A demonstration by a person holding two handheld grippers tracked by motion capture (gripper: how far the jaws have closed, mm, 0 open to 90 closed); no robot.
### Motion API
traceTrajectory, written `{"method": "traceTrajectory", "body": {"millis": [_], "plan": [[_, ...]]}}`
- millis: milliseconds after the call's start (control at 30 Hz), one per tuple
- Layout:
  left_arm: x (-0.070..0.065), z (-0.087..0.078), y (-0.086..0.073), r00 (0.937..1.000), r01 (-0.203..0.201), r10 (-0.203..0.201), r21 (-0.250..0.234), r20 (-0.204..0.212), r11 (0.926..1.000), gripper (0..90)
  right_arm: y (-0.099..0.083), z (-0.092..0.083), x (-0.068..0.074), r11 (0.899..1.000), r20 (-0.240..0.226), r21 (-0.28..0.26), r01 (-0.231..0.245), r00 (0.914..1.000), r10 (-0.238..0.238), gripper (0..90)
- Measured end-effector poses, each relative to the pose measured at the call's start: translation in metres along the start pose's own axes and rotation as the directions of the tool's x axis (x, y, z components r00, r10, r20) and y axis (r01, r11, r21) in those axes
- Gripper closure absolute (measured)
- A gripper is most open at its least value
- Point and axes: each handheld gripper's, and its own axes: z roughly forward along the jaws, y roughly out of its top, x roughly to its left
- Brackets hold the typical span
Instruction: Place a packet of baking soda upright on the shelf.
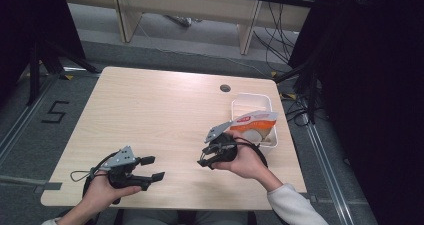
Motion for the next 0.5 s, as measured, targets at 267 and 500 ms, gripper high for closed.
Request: {"method": "traceTrajectory", "body": {"millis": [267, 500], "plan": [[0.0, 0.0, 0.0, 1.0, 0.002, -0.002, 0.001, 0.007, 1.0, 29.3, -0.016, 0.023, 0.012, 0.999, -0.026, 0.041, 0.008, 0.9996, -0.007, 51.7], [0.002, 0.0, 0.001, 0.9997, -0.024, 0.024, 0.006, 0.004, 0.9997, 29.3, -0.012, 0.011, 0.015, 0.999, -0.016, 0.044, 0.028, 0.9995, -0.028, 50.7]]}}
